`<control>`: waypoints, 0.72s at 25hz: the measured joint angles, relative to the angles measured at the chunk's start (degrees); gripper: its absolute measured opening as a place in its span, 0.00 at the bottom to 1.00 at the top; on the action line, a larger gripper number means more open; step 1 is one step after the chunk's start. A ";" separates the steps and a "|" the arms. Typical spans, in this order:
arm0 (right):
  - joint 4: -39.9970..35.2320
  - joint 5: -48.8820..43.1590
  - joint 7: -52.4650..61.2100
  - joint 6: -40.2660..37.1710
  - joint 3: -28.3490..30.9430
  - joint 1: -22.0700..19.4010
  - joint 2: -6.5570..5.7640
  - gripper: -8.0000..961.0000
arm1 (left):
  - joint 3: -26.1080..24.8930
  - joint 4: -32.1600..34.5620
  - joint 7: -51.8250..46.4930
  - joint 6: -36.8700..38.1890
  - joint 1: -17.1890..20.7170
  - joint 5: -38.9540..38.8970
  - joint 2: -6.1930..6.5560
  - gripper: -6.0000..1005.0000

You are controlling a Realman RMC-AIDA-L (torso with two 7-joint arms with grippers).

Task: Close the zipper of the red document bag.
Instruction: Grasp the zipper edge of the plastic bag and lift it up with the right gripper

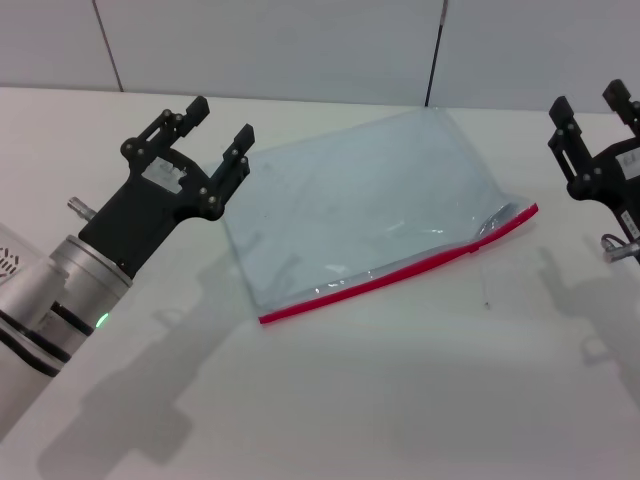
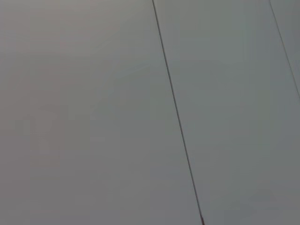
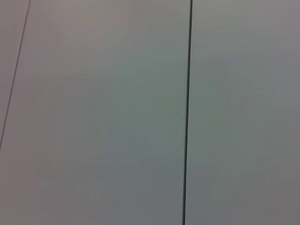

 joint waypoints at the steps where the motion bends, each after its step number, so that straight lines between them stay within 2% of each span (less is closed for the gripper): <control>1: 0.00 0.00 0.00 0.17 0.05 0.04 0.00 0.62 | 0.00 0.00 0.00 0.00 -0.01 0.00 0.00 0.57; 13: 0.00 0.00 0.11 3.02 -0.05 1.17 0.00 0.62 | 0.00 0.05 0.00 0.00 -0.03 0.00 0.00 0.56; 18: -0.73 -0.28 4.75 7.85 -0.19 2.50 -0.19 0.62 | 0.00 0.12 -0.03 0.00 0.01 0.00 0.00 0.56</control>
